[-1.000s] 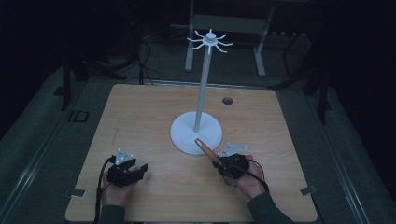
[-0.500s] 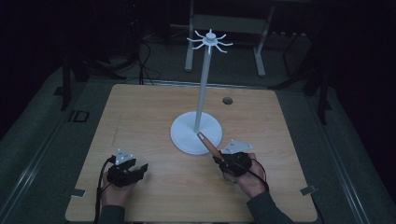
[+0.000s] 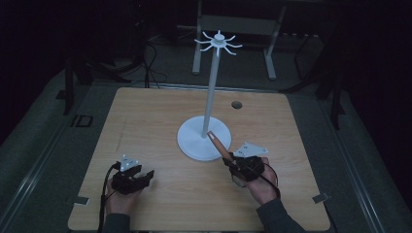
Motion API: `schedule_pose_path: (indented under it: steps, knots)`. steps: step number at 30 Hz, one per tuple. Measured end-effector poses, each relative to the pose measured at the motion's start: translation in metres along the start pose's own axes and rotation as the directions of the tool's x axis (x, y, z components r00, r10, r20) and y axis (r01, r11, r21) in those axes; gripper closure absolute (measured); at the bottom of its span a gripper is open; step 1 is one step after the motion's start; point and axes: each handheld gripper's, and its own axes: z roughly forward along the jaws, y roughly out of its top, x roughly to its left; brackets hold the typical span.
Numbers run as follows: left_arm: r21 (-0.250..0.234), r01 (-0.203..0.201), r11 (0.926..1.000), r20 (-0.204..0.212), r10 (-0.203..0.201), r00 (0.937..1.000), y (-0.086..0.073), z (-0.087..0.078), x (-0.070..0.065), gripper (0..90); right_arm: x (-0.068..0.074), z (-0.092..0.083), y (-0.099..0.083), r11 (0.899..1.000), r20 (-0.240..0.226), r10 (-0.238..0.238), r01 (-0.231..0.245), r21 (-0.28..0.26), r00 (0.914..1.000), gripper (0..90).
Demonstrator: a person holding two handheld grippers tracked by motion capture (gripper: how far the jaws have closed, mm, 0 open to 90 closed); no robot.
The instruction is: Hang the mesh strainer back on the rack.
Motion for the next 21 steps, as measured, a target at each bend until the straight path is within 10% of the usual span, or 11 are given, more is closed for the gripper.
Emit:
schedule_pose_path:
  steps: [21]
  knots:
    - [-0.002, 0.003, 1.0000, -0.002, -0.003, 1.0000, 0.000, 0.000, 0.000, 43.8, -0.001, -0.011, 0.014, 0.995, 0.007, 0.041, -0.040, -0.093, 0.9991, 69.0]
